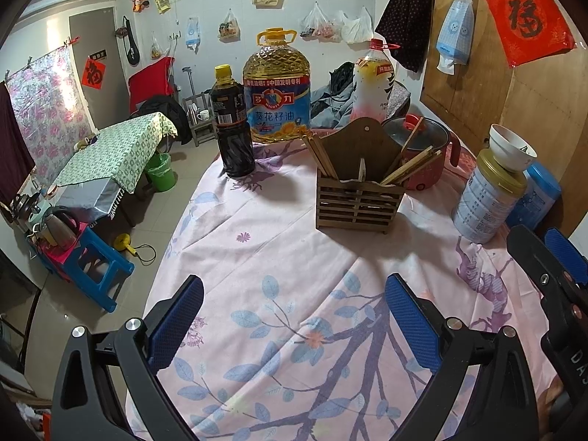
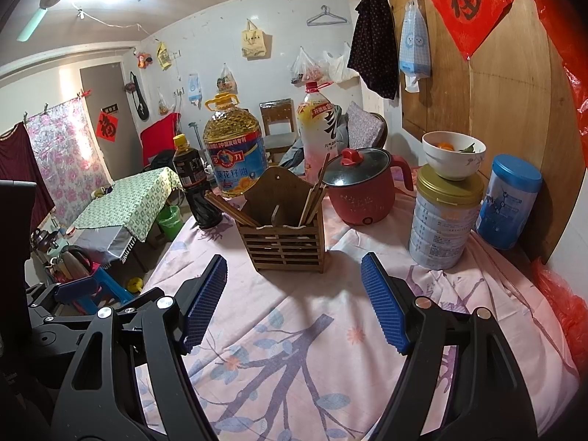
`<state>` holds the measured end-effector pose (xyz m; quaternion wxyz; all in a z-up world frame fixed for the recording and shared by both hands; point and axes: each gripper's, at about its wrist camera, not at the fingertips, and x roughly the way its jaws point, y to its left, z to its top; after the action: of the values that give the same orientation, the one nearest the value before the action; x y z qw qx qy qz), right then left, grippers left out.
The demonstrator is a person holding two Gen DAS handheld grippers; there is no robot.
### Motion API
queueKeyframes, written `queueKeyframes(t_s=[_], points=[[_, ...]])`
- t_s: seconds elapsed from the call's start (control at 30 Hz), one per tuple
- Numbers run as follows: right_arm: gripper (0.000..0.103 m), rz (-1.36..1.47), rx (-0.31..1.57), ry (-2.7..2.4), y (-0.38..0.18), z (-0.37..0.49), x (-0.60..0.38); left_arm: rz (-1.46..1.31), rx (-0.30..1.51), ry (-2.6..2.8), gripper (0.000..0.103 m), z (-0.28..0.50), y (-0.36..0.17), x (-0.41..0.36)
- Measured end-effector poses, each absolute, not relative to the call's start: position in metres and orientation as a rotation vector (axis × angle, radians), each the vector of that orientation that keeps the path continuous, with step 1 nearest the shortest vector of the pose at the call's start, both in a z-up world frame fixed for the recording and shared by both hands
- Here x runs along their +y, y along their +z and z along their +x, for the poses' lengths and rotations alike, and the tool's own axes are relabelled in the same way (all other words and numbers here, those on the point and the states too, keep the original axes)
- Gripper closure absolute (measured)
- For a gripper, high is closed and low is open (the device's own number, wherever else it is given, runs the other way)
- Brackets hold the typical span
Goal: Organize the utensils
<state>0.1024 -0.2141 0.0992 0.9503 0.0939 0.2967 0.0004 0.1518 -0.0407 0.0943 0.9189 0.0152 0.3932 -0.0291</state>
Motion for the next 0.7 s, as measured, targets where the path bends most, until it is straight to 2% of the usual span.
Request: queueKeyframes(t_s=[0.7], points=[[0.029,0.19,0.607,0.002,0.0972,0.1041,-0.2124,0.036,0.81,-0.056,0.006,0.1523,0.0934,-0.0403]])
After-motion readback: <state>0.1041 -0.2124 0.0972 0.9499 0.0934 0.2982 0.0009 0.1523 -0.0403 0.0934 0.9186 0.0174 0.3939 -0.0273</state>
